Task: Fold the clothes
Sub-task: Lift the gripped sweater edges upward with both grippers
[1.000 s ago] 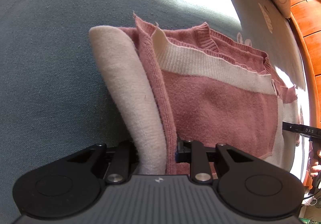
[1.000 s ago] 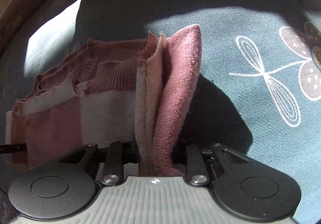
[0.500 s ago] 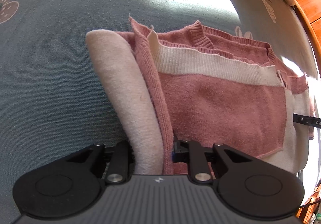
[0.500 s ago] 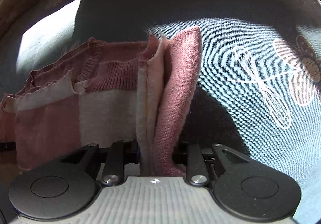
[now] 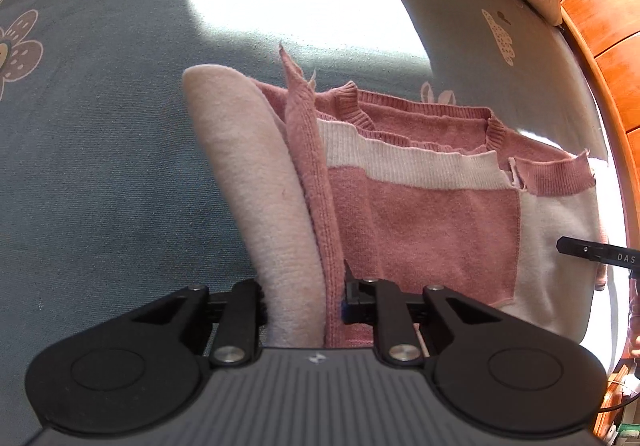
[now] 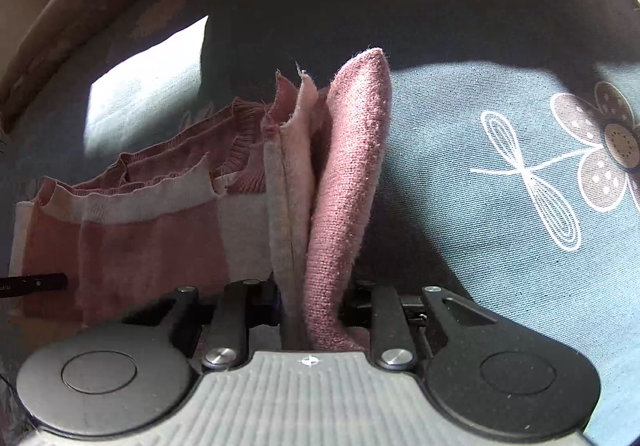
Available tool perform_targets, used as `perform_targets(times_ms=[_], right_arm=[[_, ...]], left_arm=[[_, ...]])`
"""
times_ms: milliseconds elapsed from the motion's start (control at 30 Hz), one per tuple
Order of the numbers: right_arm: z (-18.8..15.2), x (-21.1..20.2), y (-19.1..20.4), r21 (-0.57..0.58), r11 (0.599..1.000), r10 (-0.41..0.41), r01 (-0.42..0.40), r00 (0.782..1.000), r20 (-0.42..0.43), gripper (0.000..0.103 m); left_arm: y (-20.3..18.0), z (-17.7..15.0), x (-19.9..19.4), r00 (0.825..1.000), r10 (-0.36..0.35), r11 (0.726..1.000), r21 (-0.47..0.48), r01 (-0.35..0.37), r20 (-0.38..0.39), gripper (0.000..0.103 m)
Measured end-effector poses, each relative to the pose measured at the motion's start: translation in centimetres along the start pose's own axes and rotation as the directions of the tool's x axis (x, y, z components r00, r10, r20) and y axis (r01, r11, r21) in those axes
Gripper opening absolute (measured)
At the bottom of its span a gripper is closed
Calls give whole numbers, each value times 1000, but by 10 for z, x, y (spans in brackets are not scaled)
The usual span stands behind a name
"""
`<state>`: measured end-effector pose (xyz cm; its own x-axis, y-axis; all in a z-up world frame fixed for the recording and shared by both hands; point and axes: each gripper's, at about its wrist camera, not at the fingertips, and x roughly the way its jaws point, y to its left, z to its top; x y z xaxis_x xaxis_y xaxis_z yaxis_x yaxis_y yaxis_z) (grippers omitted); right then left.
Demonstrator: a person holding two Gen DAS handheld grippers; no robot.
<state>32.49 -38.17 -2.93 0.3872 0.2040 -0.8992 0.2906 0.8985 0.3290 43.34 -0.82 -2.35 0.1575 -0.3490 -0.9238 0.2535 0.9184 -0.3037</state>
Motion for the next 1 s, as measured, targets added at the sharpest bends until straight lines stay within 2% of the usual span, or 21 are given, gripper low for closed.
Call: perform_targets(times_ms=[233,400,633,867,1000], right_arm=[[-3,-21,1,51,995,89,-90,996,18,26],[-5,-37,-1,105,979,173,-176,984,32,25],[-7,-65,8,74,965,246,-250,968,55,24],[-22,-90,14,9,970,243,-244,969,43,24],[-32,-112,3,41,966,252,-255,966,58,24]], left_arm=[[-11,7,-16,999,-44,999,1,44,0,18],[-23,11,-26,998,-69,997,18,69,5,17],[-46,17,-39,992,-120,992,50,119,27,17],[-81,21,-43,987,-158,976,150,157,-3,17],[-109,23,-42,978,-204,957,203,208,-38,17]])
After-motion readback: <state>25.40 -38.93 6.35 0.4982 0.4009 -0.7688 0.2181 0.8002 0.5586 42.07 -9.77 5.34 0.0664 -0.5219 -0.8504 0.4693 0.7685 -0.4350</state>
